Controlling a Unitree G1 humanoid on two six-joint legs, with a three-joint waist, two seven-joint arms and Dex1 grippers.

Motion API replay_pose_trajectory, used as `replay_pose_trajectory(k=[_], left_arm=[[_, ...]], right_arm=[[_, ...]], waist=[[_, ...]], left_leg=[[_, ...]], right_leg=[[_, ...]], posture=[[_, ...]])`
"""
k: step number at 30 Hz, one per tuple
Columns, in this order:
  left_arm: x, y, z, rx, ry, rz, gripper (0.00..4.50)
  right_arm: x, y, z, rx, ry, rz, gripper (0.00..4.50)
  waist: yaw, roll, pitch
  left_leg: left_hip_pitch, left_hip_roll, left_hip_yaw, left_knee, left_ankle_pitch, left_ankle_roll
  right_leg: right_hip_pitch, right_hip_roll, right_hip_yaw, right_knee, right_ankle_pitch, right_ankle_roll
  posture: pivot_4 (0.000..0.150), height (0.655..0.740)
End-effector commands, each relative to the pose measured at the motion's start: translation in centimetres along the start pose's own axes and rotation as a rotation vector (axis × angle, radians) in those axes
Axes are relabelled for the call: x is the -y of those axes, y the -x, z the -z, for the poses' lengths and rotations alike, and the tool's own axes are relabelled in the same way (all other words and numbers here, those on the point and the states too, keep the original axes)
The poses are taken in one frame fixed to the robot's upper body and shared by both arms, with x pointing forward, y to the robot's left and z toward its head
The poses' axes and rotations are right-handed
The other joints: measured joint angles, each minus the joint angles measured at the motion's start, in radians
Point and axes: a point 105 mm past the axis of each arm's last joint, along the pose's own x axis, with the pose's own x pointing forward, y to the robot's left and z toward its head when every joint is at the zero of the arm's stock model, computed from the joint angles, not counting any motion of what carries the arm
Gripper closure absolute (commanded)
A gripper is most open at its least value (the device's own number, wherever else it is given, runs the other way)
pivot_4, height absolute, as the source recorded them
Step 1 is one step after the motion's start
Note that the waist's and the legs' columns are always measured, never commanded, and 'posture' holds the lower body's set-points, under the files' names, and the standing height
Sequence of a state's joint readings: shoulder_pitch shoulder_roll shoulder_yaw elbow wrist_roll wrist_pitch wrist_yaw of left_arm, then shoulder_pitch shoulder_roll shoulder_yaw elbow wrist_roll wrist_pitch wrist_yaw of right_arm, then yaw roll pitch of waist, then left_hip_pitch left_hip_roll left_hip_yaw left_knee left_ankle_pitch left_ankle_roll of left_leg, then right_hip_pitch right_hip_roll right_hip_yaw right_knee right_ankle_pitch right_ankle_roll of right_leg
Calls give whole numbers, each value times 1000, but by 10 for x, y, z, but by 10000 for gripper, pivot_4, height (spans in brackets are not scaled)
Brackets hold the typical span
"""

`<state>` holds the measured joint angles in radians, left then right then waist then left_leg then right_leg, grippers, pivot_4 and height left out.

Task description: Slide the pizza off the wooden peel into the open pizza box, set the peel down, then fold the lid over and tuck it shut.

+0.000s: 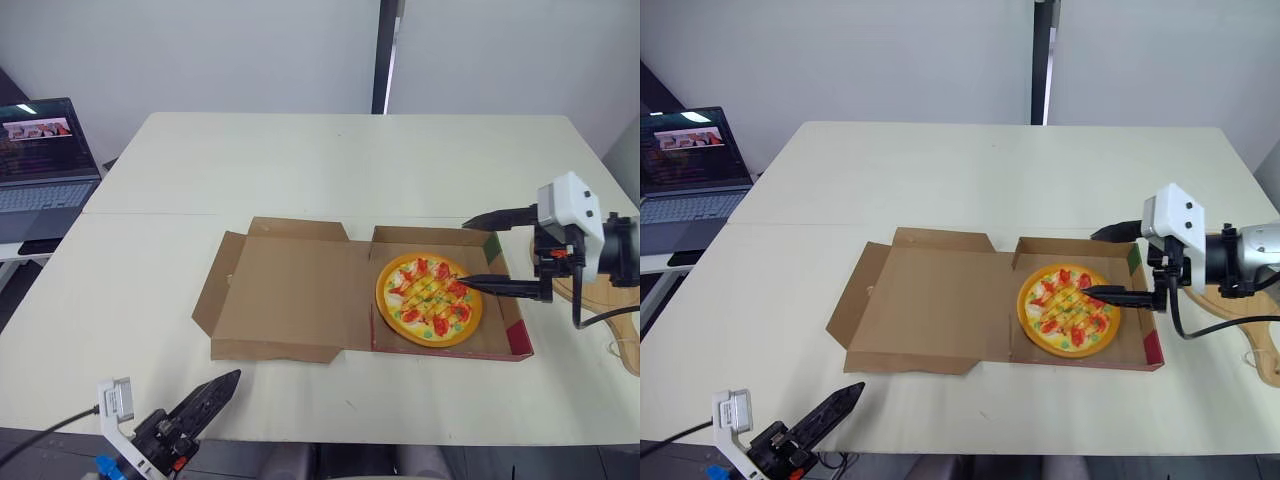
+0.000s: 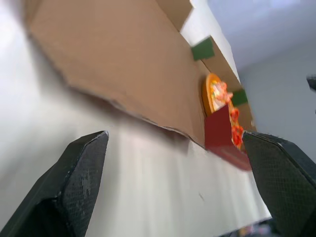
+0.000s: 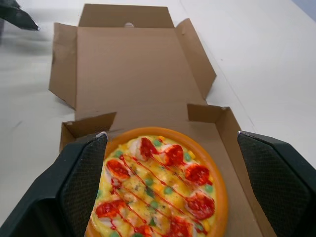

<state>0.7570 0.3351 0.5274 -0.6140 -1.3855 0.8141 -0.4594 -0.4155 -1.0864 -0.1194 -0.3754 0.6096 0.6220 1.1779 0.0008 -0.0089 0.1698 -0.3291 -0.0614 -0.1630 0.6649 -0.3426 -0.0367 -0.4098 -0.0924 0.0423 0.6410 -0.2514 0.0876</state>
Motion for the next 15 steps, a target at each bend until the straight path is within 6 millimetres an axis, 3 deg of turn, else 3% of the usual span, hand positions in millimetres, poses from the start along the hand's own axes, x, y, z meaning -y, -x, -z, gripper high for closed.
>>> replay_pose_trajectory(k=[1, 8, 15], left_arm=[[0, -13, 4, 72, 96, -17, 0], [-4, -40, 7, 187, 221, -76, 0], [2, -56, 11, 221, 286, -69, 0]], right_arm=[[0, -2, -8, 17, 44, -11, 172], [2, -7, -13, 28, 55, -27, 172], [4, -9, -15, 30, 62, -35, 172]], waist=[[0, 0, 0], [2, 0, 0], [8, 0, -1]], left_leg=[[0, 0, 0, 0, 0, 0], [0, 0, 0, 0, 0, -1], [0, 0, 1, 0, 2, -3]], right_leg=[[0, 0, 0, 0, 0, 0], [0, 0, 0, 0, 0, 0], [0, 0, 1, 0, 0, 0]], posture=[[1500, 7400], [1500, 7400], [1500, 7400]])
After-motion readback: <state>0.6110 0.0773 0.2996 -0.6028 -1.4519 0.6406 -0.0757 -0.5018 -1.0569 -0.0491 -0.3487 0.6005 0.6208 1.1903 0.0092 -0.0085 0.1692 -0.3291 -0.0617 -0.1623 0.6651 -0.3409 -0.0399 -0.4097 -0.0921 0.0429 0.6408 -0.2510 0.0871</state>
